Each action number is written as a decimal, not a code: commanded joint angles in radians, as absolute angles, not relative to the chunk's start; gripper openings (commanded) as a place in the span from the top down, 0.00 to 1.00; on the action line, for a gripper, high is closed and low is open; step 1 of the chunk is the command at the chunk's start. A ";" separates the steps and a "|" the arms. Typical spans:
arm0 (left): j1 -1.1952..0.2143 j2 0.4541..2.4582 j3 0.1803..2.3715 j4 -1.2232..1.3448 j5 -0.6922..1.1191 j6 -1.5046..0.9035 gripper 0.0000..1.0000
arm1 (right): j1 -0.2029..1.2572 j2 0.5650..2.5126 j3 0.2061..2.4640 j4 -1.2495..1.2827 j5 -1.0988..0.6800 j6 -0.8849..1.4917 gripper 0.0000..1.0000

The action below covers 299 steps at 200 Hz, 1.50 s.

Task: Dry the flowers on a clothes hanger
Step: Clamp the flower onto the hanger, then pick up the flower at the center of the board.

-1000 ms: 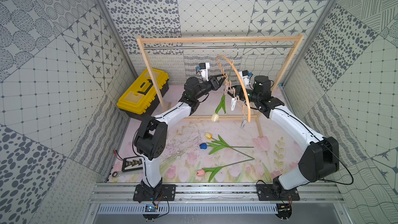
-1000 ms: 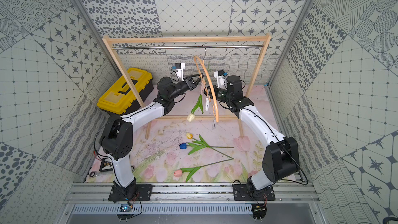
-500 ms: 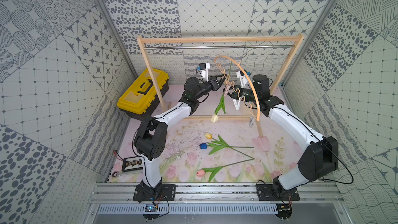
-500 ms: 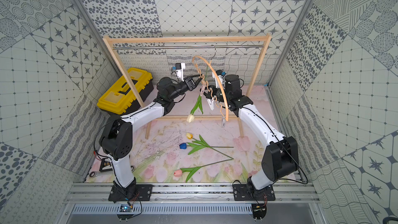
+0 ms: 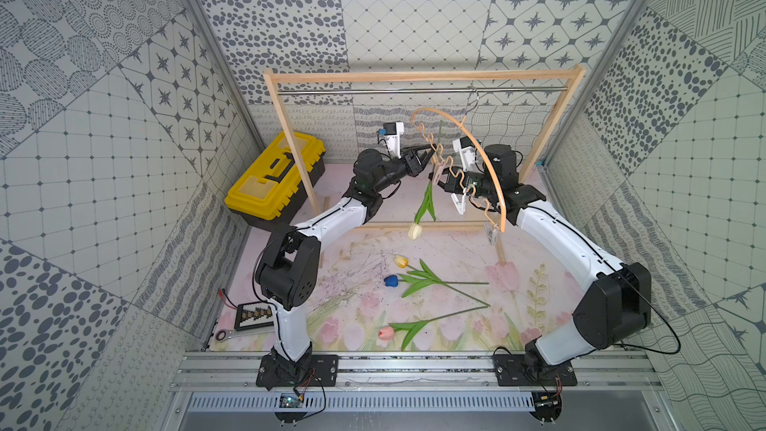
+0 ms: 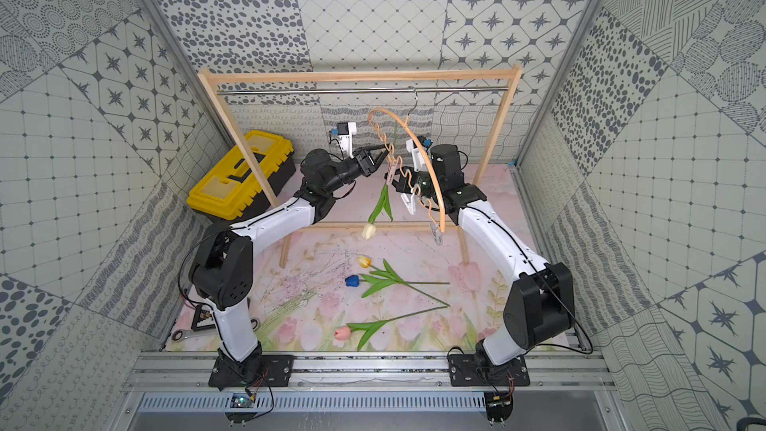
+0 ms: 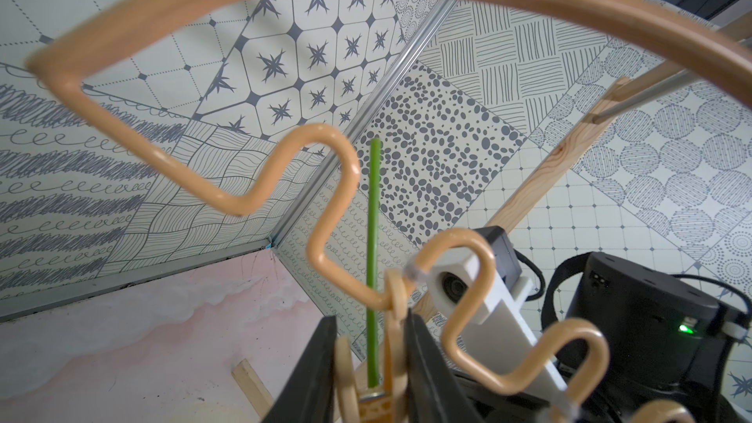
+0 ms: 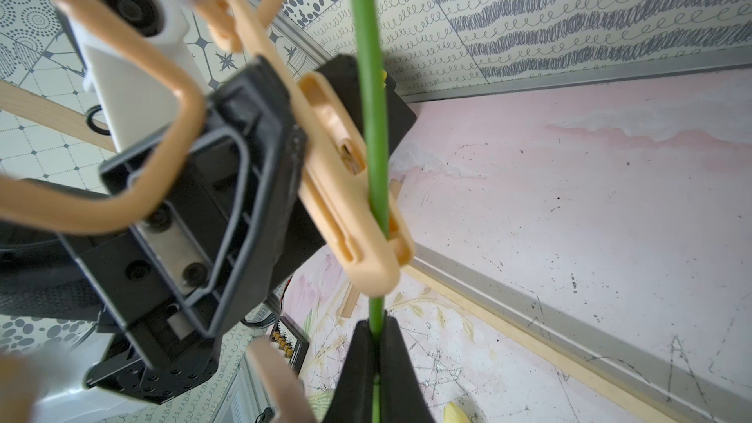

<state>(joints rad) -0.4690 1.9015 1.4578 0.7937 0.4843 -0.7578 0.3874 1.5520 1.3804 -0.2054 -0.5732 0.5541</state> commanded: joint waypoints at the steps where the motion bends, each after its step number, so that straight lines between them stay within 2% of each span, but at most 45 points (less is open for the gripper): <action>1: -0.472 1.883 1.445 0.855 0.531 -0.710 0.51 | 0.400 1.545 1.421 -0.183 -0.585 0.520 1.00; 42: -0.473 1.878 1.439 0.850 0.536 -0.695 0.37 | 0.400 1.548 1.425 -0.187 -0.581 0.518 1.00; 62: -0.472 1.866 1.432 0.837 0.523 -0.677 0.34 | 0.400 1.553 1.430 -0.199 -0.569 0.517 1.00; 84: -0.473 1.836 1.423 0.748 0.492 -0.609 0.28 | 0.399 1.541 1.421 -0.242 -0.514 0.503 0.74; 91: -0.471 1.819 1.414 0.708 0.478 -0.575 0.27 | 0.399 1.534 1.415 -0.274 -0.477 0.494 0.55; 94: -0.472 1.810 1.407 0.690 0.470 -0.559 0.26 | 0.399 1.528 1.412 -0.288 -0.455 0.490 0.52; 117: -0.471 1.734 1.324 0.592 0.379 -0.449 0.21 | 0.389 1.471 1.349 -0.386 -0.242 0.490 0.50; 149: -0.471 1.605 1.182 0.461 0.221 -0.357 0.21 | 0.362 1.396 1.265 -0.589 0.044 0.543 0.51; 170: -0.473 1.483 1.042 0.402 0.092 -0.333 0.23 | 0.357 1.308 1.170 -0.636 0.120 0.577 0.51; 200: -0.512 1.331 0.872 0.296 0.011 -0.288 0.31 | 0.347 1.221 1.110 -0.720 0.181 0.612 0.51; 217: -0.601 1.276 0.815 0.212 -0.046 -0.232 0.33 | 0.330 1.194 1.091 -0.766 0.178 0.629 0.51; 235: -0.731 1.241 0.775 0.143 -0.041 -0.165 0.42 | 0.310 1.162 1.068 -0.817 0.181 0.646 0.51; 251: -0.851 1.248 0.782 0.051 0.029 -0.091 0.47 | 0.294 1.135 1.044 -0.846 0.181 0.658 0.51; 262: -0.909 1.279 0.817 -0.053 0.081 -0.054 0.59 | 0.275 1.125 1.023 -0.859 0.174 0.664 0.51; 270: -0.946 1.307 0.846 -0.142 0.082 -0.034 0.64 | 0.254 1.116 1.001 -0.858 0.158 0.671 0.51; 282: -0.995 1.355 0.887 -0.249 0.073 -0.004 0.66 | 0.226 1.098 0.970 -0.846 0.128 0.676 0.51; 299: -1.036 1.412 0.897 -0.266 -0.015 0.040 0.63 | 0.202 1.070 0.935 -0.821 0.096 0.686 0.52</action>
